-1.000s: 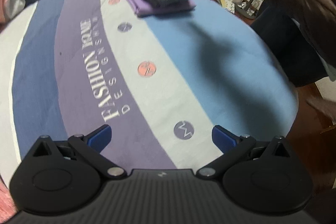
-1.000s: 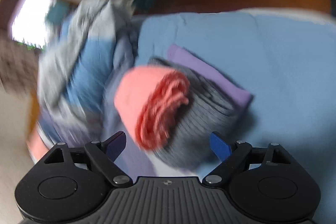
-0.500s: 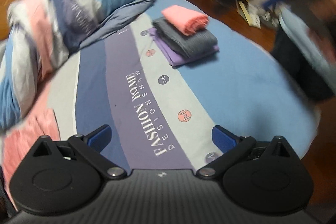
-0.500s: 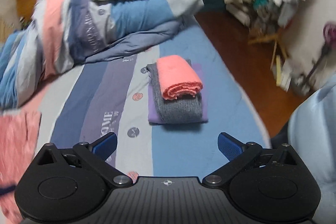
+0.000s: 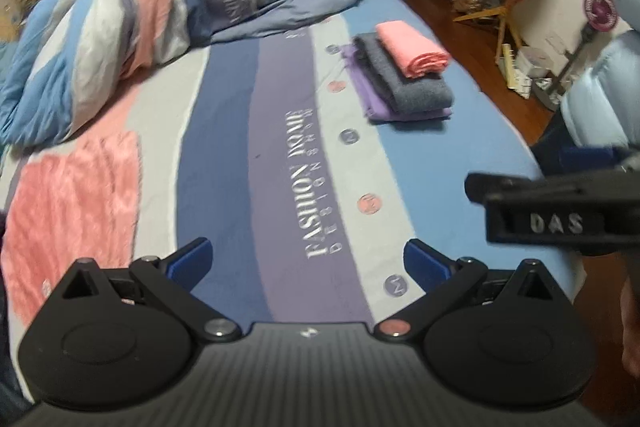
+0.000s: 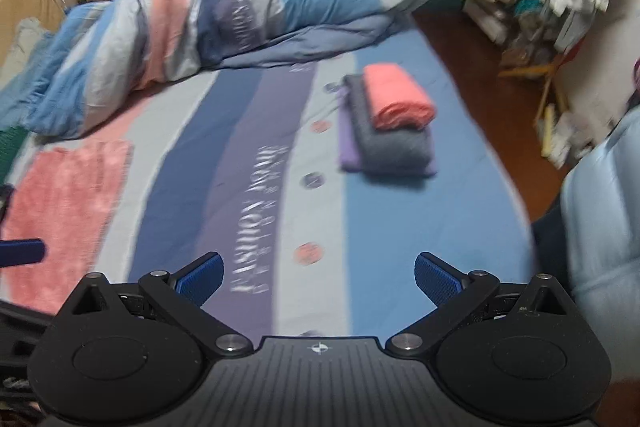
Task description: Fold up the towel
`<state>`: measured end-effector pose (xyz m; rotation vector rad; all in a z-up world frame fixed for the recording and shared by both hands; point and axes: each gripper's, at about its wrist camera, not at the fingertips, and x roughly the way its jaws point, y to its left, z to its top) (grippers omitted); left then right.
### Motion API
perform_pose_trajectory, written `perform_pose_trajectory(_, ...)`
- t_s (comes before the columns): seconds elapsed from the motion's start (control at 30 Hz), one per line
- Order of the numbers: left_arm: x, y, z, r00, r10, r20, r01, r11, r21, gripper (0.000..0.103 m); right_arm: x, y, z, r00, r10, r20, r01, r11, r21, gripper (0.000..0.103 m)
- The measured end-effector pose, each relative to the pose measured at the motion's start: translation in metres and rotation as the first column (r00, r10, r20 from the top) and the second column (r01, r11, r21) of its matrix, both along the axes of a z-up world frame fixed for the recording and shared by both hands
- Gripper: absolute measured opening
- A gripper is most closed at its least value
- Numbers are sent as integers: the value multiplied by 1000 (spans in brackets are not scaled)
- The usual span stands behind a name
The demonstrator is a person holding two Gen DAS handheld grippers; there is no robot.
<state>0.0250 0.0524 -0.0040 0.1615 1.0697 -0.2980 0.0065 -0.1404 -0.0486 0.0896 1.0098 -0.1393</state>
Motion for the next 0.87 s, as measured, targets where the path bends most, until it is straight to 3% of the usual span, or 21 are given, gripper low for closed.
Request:
perform_pose_trajectory(0.1,-5,13,1,1000,16,-7,-16,1000,13,103,-7,8,-6,999,-33,-27,34,999,35,103)
perform_pose_trajectory(0.27,-14,24,4,1000,12,10,-13,999,42,103,-20,23,-7,997,-83,-7,82,995,-64,103)
perform_pose_trajectory(0.37,-15,27,4,1000,7,13,-7,999,44,103,-27,27,-5,995,-95,20,96,993,-75,103)
perform_pose_trajectory(0.5,-23,28,4,998,1,55,-7,994,111,103,-33,29,-6,993,-111,27,113,991,-74,102)
perform_pose_trajectory(0.63,-27,33,9,998,2,57,-6,997,71,103,-37,31,-4,994,-105,38,108,992,-69,101)
perform_pose_trajectory(0.87,-32,27,15,997,-11,80,6,998,70,103,-43,33,2,995,-82,61,89,990,-108,101)
